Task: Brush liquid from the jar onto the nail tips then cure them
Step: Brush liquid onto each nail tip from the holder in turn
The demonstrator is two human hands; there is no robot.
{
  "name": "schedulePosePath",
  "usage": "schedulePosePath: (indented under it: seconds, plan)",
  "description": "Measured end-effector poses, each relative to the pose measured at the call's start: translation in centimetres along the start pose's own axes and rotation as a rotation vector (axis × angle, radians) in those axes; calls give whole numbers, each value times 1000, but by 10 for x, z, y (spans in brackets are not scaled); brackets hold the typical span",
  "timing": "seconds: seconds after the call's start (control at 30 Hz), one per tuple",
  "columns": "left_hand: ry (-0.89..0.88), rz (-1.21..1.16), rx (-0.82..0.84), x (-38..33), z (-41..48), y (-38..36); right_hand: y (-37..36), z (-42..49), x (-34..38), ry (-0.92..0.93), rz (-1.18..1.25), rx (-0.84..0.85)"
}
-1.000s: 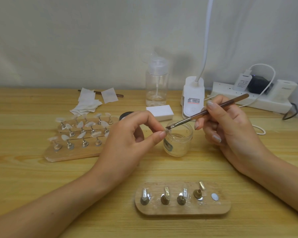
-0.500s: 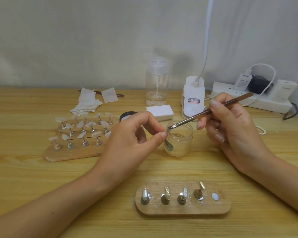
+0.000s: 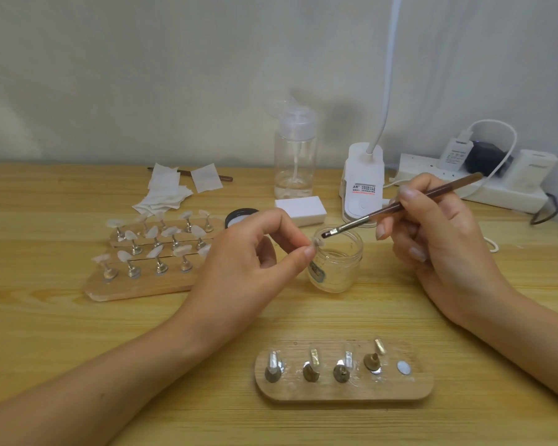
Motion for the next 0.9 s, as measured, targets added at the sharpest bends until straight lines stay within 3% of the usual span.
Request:
schedulePosePath:
  seconds: [0.37, 0.5, 0.67, 0.8, 0.9]
  plan:
    - [-12, 3, 4, 2, 0, 0, -2, -1, -1, -9, -21, 36]
    - [-19, 1, 8, 2, 1, 0, 2, 1, -3, -58, 0, -45]
    - [-25, 1, 10, 2, 0, 1, -2, -1, -1, -34, -44, 26]
    - [-26, -1, 9, 2, 0, 0, 2, 1, -3, -78, 3, -48]
    - [-23, 0, 9, 2, 0, 0, 0, 0, -2, -44, -11, 18]
Point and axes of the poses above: each hand's wrist, its own z-axis towards the middle knuckle, its own y-axis out of the back of the hand, x = y × z, the point moved 2 cm from there along z, towards the middle knuckle, and after that the axes turned 5 degrees about -z, right-handed, at the moved point
